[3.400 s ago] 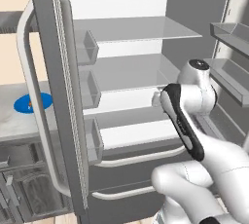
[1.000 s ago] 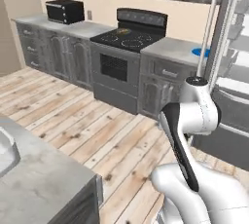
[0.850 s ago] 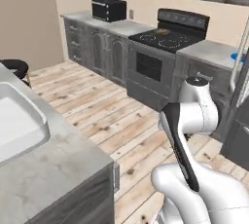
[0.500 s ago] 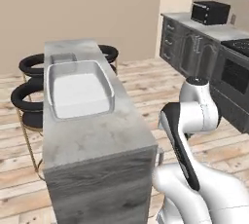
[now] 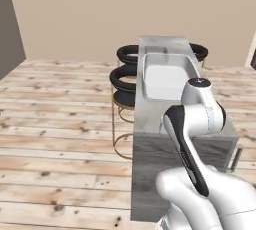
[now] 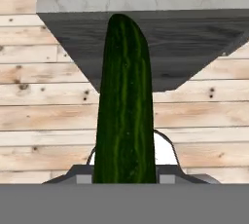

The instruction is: Place the cold items (banana and cucumber) from the fridge in one tupperware on the dining counter. Place the warm items (hot dog and kebab skewer) in the stove area in another tupperware.

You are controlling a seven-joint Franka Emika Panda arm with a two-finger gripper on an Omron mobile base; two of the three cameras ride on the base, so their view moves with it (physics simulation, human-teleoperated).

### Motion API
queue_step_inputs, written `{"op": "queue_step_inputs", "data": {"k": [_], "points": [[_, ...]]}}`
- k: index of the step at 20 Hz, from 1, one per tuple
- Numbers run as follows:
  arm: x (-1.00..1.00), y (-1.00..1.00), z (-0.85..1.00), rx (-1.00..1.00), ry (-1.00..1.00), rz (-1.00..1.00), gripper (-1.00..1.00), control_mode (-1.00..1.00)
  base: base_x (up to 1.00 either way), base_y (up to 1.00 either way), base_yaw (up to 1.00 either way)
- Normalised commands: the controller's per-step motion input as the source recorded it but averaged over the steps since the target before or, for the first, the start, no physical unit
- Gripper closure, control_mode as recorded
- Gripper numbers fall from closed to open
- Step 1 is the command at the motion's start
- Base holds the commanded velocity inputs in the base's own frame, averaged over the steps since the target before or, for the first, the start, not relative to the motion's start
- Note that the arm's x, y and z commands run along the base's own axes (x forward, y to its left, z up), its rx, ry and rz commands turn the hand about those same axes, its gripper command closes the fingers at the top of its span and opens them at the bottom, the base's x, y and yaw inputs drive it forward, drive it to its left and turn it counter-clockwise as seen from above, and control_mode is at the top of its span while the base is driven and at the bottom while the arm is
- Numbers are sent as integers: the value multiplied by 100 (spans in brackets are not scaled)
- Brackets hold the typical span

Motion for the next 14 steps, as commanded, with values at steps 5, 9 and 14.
{"op": "queue_step_inputs", "data": {"k": [5,9,14], "points": [[0,0,0,0,0,0,100,100,57,100,-2],[0,0,0,0,0,0,100,100,58,100,-12],[0,0,0,0,0,0,100,100,69,100,-19]]}}
